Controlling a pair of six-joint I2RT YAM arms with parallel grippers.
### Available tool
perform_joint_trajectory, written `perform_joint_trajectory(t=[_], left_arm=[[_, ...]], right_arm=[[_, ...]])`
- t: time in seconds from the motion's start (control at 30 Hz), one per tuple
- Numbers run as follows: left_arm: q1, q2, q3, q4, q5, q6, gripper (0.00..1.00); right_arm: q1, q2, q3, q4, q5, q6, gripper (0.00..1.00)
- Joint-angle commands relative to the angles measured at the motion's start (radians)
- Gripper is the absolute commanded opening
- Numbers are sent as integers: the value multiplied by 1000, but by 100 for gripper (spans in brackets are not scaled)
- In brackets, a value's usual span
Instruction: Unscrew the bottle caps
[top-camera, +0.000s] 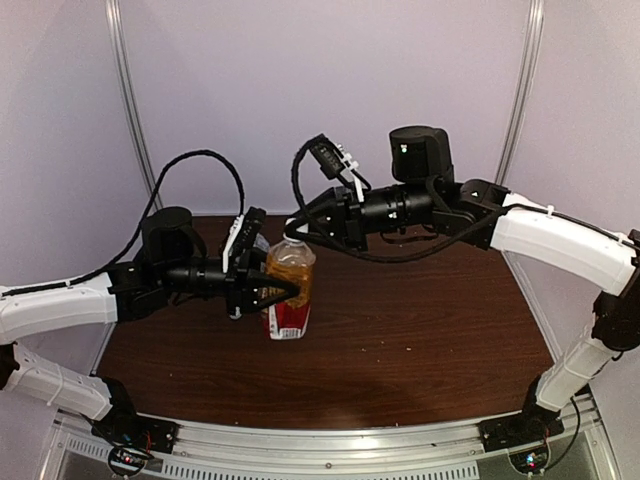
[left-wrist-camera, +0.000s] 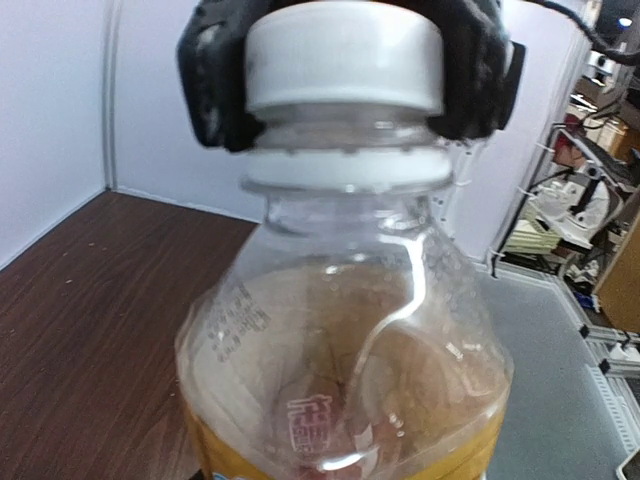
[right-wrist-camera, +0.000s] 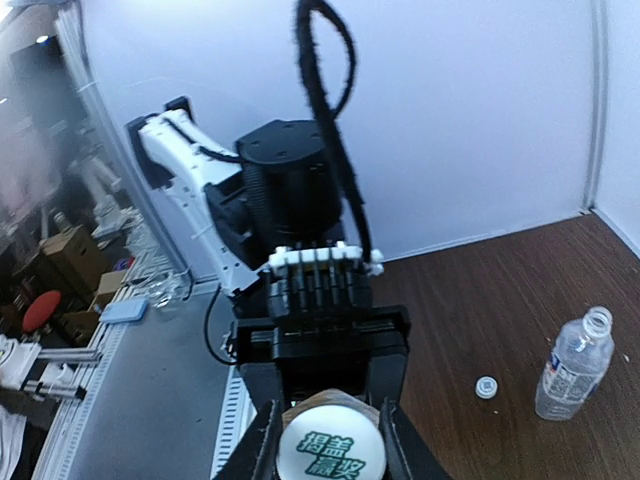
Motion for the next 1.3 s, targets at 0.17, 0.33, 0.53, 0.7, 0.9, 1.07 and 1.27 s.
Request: perform_joint_trajectory(t=[0.17, 0.33, 0.53, 0.7, 0.9, 1.07, 1.27], left_arm=[[-6, -25, -14, 225, 304, -68, 34], [-6, -20, -8, 201, 265, -51, 34], [-6, -19, -8, 185, 232, -43, 34], [-6, -20, -3, 151, 189, -26, 34], [-6, -26, 0, 130, 123, -14, 34], [-5, -33, 4, 108, 50, -5, 34], [-6, -30, 23, 49, -52, 18, 34]], right_arm=[[-62, 4, -12, 27, -340, -156, 29], [-61, -9, -15, 29, -254, -128, 29], [-60, -24, -25, 30, -213, -86, 39], [-51, -34, -30, 22, -175, -75, 43], [-40, -60, -39, 12, -144, -72, 57], [-31, -102, -56, -1, -79, -62, 66], [-3, -133, -36, -6, 96, 18, 77]])
